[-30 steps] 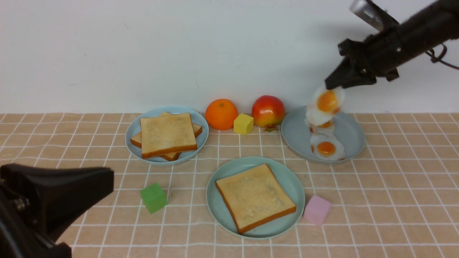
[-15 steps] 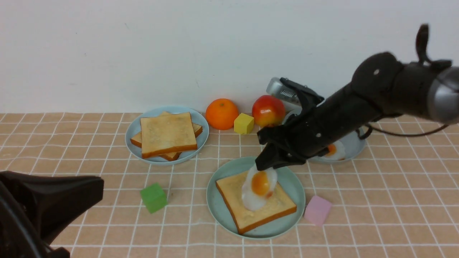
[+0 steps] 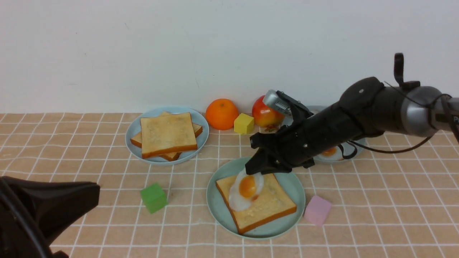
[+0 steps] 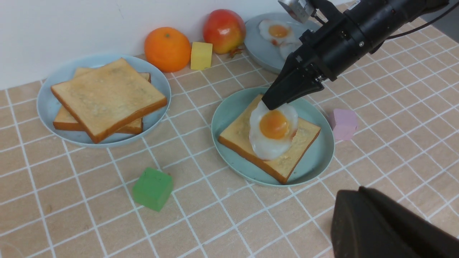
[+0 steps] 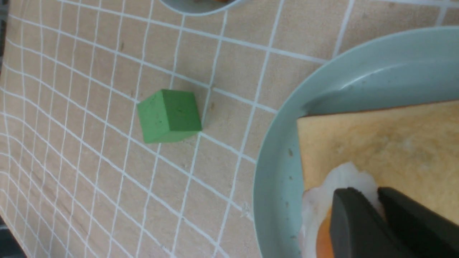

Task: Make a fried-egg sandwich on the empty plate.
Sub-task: Use the right arm to place the fried egg on the slice of bread in the middle, then use the left arm to grab a slice of bread

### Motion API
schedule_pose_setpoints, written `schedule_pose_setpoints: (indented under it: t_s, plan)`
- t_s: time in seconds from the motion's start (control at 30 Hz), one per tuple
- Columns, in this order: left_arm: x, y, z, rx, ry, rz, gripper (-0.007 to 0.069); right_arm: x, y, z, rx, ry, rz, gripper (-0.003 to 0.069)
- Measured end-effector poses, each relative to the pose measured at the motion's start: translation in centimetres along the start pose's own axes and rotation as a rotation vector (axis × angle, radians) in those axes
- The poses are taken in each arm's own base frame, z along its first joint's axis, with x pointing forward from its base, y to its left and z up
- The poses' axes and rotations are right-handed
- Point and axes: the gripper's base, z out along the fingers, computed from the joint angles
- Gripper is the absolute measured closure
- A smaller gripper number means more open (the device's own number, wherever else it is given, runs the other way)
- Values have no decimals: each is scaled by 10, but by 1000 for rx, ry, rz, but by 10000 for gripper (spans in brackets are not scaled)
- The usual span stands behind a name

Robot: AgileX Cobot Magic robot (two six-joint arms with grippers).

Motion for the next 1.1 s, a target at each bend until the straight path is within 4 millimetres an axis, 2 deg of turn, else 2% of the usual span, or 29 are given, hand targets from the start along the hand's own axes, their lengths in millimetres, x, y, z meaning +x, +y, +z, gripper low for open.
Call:
schedule_pose_setpoints:
  t_s: [0.2, 0.3, 0.33, 0.37, 0.47, 0.57, 0.63, 0.7, 0.77, 0.8, 0.93, 1.0, 1.03, 1.07, 1.1]
  plan:
    - [1, 0, 0, -3, 6, -1, 634, 0, -3, 0, 20, 4, -16, 561]
    - [1, 0, 0, -2, 7, -3, 634, 0, -5, -1, 38, 7, -33, 513]
    - [1, 0, 0, -2, 7, -4, 634, -1, -9, -2, 56, 4, -45, 445]
    - [1, 0, 0, -2, 7, -4, 634, -1, -9, -2, 57, 4, -46, 437]
    - [2, 1, 0, -6, 20, -9, 629, -9, -12, -23, 73, -39, -57, 272]
    - [4, 0, 2, -11, 47, -17, 628, -17, -7, -58, 93, -94, -100, 193]
    - [5, -1, 9, -20, 77, -13, 627, -19, 5, -96, 119, -136, -156, 178]
    - [7, -3, 19, -31, 119, -3, 627, -15, 17, -127, 146, -156, -195, 197]
    - [11, -7, 35, -45, 179, 13, 627, -2, 38, -168, 199, -164, -255, 261]
    - [12, -8, 43, -53, 209, 20, 627, 5, 47, -183, 223, -163, -282, 285]
    - [10, -21, 92, -89, 350, 77, 638, 45, 81, -245, 333, -162, -330, 480]
    - [4, -26, 114, -90, 391, 122, 638, 63, 92, -267, 377, -179, -337, 573]
    - [3, -26, 116, -91, 396, 126, 638, 65, 93, -269, 381, -182, -334, 582]
    - [-7, -23, 136, -95, 422, 134, 638, 81, 102, -287, 412, -204, -351, 648]
    - [-6, -23, 138, -94, 432, 148, 638, 82, 104, -289, 414, -207, -353, 648]
